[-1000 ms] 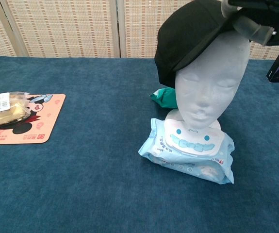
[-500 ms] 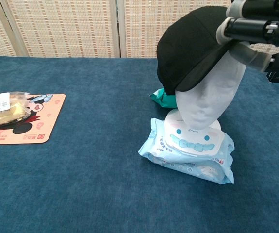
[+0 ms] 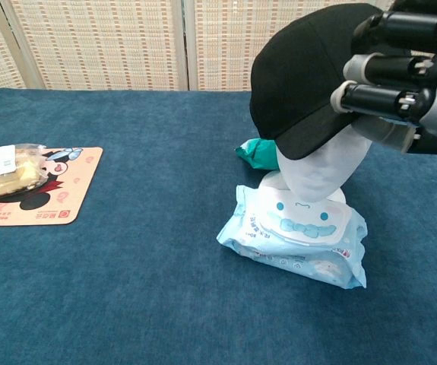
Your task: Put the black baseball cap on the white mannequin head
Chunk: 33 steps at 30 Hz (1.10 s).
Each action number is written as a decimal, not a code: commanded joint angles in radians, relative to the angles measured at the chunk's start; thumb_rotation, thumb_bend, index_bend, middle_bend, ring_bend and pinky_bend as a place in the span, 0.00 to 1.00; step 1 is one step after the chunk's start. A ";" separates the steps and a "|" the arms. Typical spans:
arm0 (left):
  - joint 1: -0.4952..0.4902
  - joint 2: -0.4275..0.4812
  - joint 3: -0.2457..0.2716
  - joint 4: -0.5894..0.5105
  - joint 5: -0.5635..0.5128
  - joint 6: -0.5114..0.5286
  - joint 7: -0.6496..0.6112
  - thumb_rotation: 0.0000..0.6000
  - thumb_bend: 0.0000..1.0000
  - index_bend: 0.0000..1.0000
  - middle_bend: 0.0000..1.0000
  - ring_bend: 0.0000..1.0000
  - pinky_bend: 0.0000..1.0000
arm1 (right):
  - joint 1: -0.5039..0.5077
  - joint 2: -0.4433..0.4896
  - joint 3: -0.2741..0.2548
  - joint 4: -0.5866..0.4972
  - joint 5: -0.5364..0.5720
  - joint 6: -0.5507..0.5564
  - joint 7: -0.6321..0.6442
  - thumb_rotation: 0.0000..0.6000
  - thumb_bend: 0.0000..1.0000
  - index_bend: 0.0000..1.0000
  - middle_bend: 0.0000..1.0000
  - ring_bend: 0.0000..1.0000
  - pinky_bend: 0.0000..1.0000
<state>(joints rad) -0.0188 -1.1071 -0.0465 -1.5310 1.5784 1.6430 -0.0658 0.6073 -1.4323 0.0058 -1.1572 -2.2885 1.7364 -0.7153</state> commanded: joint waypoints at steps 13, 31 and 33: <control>0.003 -0.004 0.003 0.012 0.002 0.003 -0.005 1.00 0.43 0.39 0.42 0.40 0.65 | -0.032 -0.060 -0.022 0.048 0.005 -0.015 0.028 1.00 0.50 0.82 0.61 0.42 0.50; 0.002 0.001 0.000 0.003 -0.001 0.000 -0.001 1.00 0.43 0.39 0.42 0.40 0.65 | -0.058 -0.108 -0.039 0.066 0.019 -0.021 0.056 1.00 0.49 0.76 0.59 0.42 0.50; 0.002 0.000 0.001 0.003 -0.001 -0.001 -0.001 1.00 0.43 0.39 0.42 0.40 0.65 | -0.061 -0.107 -0.038 0.061 0.024 -0.021 0.058 1.00 0.48 0.72 0.58 0.42 0.50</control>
<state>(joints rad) -0.0169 -1.1066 -0.0458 -1.5282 1.5773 1.6418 -0.0667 0.5462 -1.5397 -0.0327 -1.0957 -2.2654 1.7153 -0.6580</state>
